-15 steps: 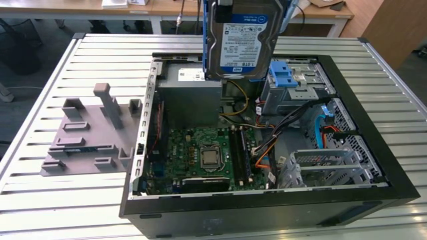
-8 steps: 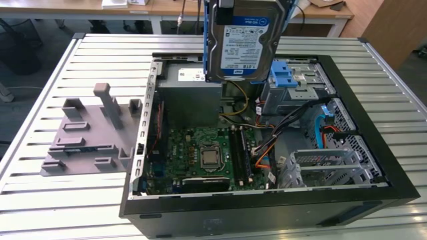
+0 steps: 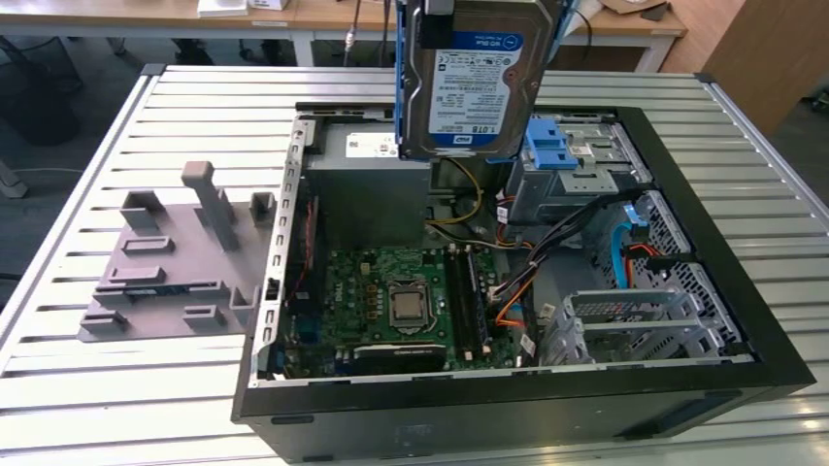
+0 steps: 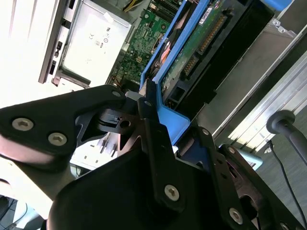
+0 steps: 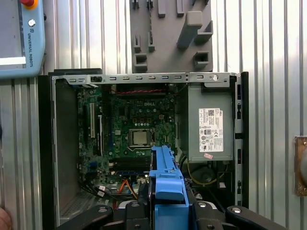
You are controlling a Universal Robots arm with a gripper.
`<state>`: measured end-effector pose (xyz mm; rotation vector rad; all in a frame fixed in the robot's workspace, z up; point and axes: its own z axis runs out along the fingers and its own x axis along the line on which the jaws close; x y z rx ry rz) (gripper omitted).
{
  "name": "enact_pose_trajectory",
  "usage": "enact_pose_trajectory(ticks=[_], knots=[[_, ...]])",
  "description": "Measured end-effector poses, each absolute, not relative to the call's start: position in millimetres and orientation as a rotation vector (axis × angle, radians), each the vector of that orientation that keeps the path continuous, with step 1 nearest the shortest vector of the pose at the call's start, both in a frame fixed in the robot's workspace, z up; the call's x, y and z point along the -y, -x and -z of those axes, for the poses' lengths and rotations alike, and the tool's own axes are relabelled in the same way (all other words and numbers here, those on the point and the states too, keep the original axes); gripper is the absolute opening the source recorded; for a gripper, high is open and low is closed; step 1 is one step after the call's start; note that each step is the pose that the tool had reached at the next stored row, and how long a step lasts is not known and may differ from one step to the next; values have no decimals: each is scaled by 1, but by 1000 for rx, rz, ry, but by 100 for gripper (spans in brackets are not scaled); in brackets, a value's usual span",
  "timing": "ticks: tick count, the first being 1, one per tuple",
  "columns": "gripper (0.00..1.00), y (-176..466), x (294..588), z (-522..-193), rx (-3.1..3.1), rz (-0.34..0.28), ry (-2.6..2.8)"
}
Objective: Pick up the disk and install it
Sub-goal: 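Insert the disk into the insertion slot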
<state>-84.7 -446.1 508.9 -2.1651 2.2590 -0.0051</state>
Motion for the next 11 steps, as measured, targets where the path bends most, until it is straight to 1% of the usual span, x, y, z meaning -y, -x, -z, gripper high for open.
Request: enact_pose_trajectory(ticks=[6, 7, 9, 11], knots=[[36, 85, 446, -509, -2257, 2, 2163], [36, 85, 446, -509, -2253, -6, 2159], [36, 85, 446, -509, -2238, -41, 2144], [36, 85, 447, -508, -2235, -49, 2139]])
